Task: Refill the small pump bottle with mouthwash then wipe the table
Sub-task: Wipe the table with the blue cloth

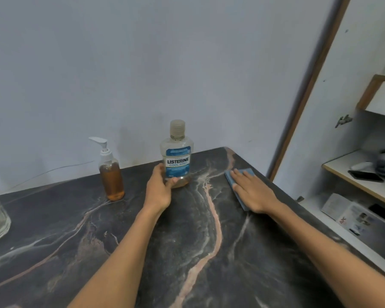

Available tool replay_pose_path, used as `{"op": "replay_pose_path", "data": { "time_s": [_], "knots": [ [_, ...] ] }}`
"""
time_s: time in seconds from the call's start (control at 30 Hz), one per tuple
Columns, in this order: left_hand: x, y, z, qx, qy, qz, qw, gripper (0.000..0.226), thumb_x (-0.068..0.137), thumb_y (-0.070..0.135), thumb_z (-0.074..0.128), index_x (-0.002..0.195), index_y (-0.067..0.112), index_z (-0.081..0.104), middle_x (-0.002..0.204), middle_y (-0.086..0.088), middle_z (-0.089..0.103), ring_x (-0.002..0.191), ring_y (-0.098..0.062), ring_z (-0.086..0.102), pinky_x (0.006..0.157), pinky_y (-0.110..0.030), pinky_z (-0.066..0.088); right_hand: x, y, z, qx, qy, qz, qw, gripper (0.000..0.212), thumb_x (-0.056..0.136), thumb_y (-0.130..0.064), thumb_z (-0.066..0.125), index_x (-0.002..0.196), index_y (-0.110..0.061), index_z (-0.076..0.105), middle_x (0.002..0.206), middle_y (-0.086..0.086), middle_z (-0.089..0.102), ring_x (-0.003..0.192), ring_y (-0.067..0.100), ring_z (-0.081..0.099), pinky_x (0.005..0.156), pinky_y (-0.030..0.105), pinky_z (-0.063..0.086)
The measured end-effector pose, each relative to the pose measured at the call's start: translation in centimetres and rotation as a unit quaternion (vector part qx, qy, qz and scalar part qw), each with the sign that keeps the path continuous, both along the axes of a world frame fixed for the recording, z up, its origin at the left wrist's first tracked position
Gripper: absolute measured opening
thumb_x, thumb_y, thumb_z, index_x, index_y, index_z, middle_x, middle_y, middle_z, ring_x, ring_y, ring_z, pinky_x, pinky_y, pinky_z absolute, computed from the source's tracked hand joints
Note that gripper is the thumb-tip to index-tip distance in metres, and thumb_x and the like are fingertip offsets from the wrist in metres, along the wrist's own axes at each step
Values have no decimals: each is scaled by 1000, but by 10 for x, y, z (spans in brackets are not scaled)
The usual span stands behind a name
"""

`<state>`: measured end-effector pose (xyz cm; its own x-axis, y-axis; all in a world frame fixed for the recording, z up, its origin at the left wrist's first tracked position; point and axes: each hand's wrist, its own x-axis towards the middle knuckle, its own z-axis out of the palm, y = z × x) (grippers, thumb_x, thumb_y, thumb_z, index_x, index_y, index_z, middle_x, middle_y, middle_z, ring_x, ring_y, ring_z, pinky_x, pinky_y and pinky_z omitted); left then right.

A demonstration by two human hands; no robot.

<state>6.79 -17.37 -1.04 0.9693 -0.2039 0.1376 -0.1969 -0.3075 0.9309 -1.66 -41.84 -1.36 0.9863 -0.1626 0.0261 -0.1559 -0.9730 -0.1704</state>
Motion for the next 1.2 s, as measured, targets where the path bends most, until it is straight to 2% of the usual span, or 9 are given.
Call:
{"op": "replay_pose_path", "data": {
  "time_s": [0.13,0.33,0.5,0.67,0.77,0.87,1.0,1.13,1.2],
  "knots": [
    [-33,0,4,11,29,68,997,74,90,23,59,149,11,16,155,-8,24,141,-24,26,115,-41,25,-78,7,-3,-6,-3,-54,999,52,100,-42,12,148,-24,5,156,-8,2,143,11,2,114,30,-1],
    [-114,15,13,4,-15,82,997,57,90,28,60,138,7,37,144,-11,42,131,-23,42,106,-34,34,-110,51,-1,10,-2,-70,997,54,99,-41,10,149,-20,3,157,-2,-1,143,17,-2,114,34,-5],
    [-177,39,27,-20,-20,60,998,43,94,29,52,128,4,48,128,-10,55,109,-11,51,91,-21,38,-120,134,-3,27,-17,23,999,54,99,-38,14,149,-17,6,157,0,2,143,21,-2,114,37,-5],
    [-220,84,20,-5,19,112,993,31,97,18,47,123,1,52,119,-12,61,110,-19,57,91,-26,43,-138,232,0,54,-22,111,992,58,98,-35,25,149,-14,5,157,4,0,143,23,-6,114,38,-7],
    [-240,119,15,-5,12,165,986,25,97,13,46,118,2,55,112,-9,62,100,-15,57,88,-25,44,-151,283,2,57,19,177,982,76,91,-34,47,148,-16,0,157,4,-6,143,23,-11,114,38,-9],
    [-259,158,13,-1,9,225,974,26,98,16,45,120,6,55,110,-2,59,100,-13,55,89,-25,42,-164,331,4,77,29,210,974,82,89,-38,52,149,-16,0,157,5,-6,142,24,-13,114,39,-11],
    [-281,203,13,-23,16,301,953,20,97,14,45,110,10,59,107,-7,65,94,-16,60,83,-26,43,-174,379,8,192,34,243,950,72,89,-31,53,147,-17,13,156,1,8,144,21,-3,114,38,-7],
    [-295,229,12,41,55,321,945,32,95,12,47,125,1,52,124,-14,59,110,-21,56,88,-22,38,-186,384,13,430,25,247,868,53,93,-7,42,144,-13,27,150,6,27,139,22,23,115,34,16],
    [-300,229,11,59,74,304,948,38,94,11,48,131,1,47,130,-14,55,118,-23,53,95,-25,39,-190,365,10,378,-41,210,901,56,93,-13,45,145,-15,25,152,1,24,139,22,20,113,33,17]
  ]
}}
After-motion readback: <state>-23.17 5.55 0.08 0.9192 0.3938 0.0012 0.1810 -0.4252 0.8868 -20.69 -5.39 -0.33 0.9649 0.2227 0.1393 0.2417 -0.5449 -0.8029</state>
